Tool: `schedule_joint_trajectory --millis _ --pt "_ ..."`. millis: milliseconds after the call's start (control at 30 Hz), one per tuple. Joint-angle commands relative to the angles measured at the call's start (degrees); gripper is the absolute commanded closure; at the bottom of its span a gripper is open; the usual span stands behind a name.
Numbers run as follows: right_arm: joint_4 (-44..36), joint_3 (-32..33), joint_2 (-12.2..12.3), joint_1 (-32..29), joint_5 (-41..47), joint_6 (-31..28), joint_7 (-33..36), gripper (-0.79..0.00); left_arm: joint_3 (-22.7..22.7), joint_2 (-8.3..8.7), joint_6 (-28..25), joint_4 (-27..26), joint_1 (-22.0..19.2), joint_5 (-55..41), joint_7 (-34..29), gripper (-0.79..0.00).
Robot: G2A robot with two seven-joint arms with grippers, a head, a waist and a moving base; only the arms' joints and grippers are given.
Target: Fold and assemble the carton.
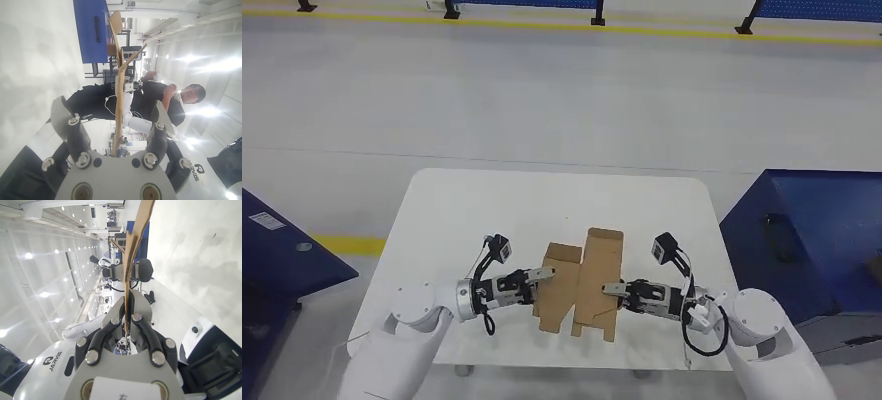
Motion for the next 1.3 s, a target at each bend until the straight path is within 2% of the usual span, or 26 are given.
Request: schedule_joint_trajectory --millis 0,167,300,333,367,533,700,800,900,933,967,1000,1067,1100,1267 --pt "-0.16 -0.23 0.07 -0.01 -0.73 -0.62 -0.02 0.000 0.34 0.02 -0.05 0.18 -0.08 -0.22 -0.53 -0.142" --pt "-0.53 -0.57 0.21 0.16 -1.23 -0.84 -0.24 0.000 0.56 0.07 0.59 1.30 -0.37 -3.53 -2.94 0.000" --pt "-0.92 -0.85 0.34 0.22 -1.77 -0.77 -0.34 0.000 0.38 0.19 0.72 2.40 -0.64 -5.03 -4.16 0.000" --pt "-0.96 -0.86 0.37 0.21 -1.84 -0.75 -0.40 -0.308 0.33 0.22 0.77 2.65 -0.69 -5.39 -4.36 0.000" --pt "-1.03 -0.85 0.40 0.21 -1.86 -0.81 -0.53 -0.785 0.31 0.26 0.72 2.82 -0.75 -5.51 -4.48 0.000" --pt "1.07 0.89 0.52 0.39 1.34 -0.44 -1.46 -0.785 0.21 0.42 -0.43 3.02 -0.52 -6.21 -5.12 0.000" --pt "7.53 3.60 0.32 2.80 13.32 3.69 -1.31 -0.785 0.07 0.65 -2.08 2.36 0.04 -6.49 -6.29 0.000" --pt "11.02 3.66 0.13 4.59 18.51 6.23 -0.99 -0.785 0.16 0.81 -4.78 1.29 0.76 -5.96 -7.51 0.000" --pt "12.68 2.51 0.07 5.91 17.85 5.87 -0.99 -0.785 0.21 1.05 -8.68 -0.12 1.63 -3.70 -8.16 0.000" --pt "12.83 1.94 0.04 6.09 17.49 5.56 -0.86 -0.585 0.29 1.12 -9.68 -0.65 1.96 -3.04 -8.29 0.000" --pt "12.85 1.39 0.01 6.24 17.01 5.26 -0.71 -0.483 0.31 1.19 -10.44 -1.04 2.28 -2.49 -8.30 0.000" --pt "12.69 0.79 0.01 6.34 15.98 4.89 -0.69 -0.259 0.28 1.26 -11.17 -1.45 2.54 -1.97 -8.17 0.000" --pt "12.35 -0.08 -0.01 6.39 14.45 3.87 -1.07 -0.068 0.28 1.38 -11.76 -1.90 2.97 -1.34 -7.71 0.000" --pt "12.12 -0.49 -0.01 6.36 13.70 3.44 -1.19 0.000 0.27 1.43 -11.80 -2.06 3.09 -1.19 -7.51 0.000" --pt "11.46 -1.74 0.02 6.16 11.71 2.29 -1.54 0.000 0.34 1.64 -11.75 -2.40 3.26 -1.05 -7.09 0.000"
